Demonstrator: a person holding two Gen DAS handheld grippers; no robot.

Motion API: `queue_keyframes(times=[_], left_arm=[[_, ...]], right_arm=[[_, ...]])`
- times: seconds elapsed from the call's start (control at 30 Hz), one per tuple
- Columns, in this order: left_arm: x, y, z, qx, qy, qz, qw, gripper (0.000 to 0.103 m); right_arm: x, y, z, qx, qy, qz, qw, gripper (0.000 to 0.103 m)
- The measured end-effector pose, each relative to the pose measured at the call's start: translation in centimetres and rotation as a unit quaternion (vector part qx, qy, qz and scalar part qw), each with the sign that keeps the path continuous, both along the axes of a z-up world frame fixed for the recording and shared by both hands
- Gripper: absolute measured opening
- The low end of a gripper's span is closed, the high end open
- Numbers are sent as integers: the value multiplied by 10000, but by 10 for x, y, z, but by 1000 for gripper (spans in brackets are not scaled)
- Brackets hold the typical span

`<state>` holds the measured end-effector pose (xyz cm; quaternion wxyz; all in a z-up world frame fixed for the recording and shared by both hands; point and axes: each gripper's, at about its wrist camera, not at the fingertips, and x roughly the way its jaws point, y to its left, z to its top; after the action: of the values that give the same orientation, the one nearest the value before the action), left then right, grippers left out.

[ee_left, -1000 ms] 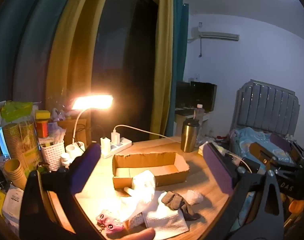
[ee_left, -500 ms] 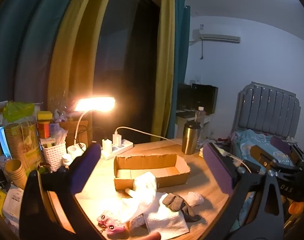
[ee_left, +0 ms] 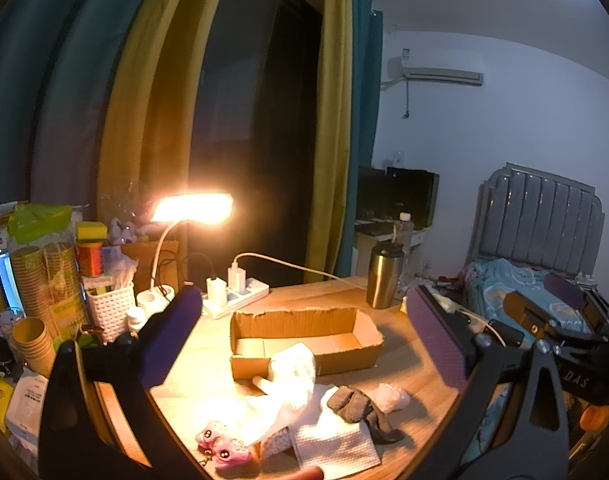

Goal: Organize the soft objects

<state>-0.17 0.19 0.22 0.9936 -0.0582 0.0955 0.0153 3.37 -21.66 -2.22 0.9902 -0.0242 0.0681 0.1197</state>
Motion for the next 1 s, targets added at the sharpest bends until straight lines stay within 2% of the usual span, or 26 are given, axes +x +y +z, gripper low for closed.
queue_keyframes(times=[1.0], left_arm=[[3,2,-2,-50,17,9,10000,103]], right_arm=[[0,5,-3,-25,-11,30,10000,94]])
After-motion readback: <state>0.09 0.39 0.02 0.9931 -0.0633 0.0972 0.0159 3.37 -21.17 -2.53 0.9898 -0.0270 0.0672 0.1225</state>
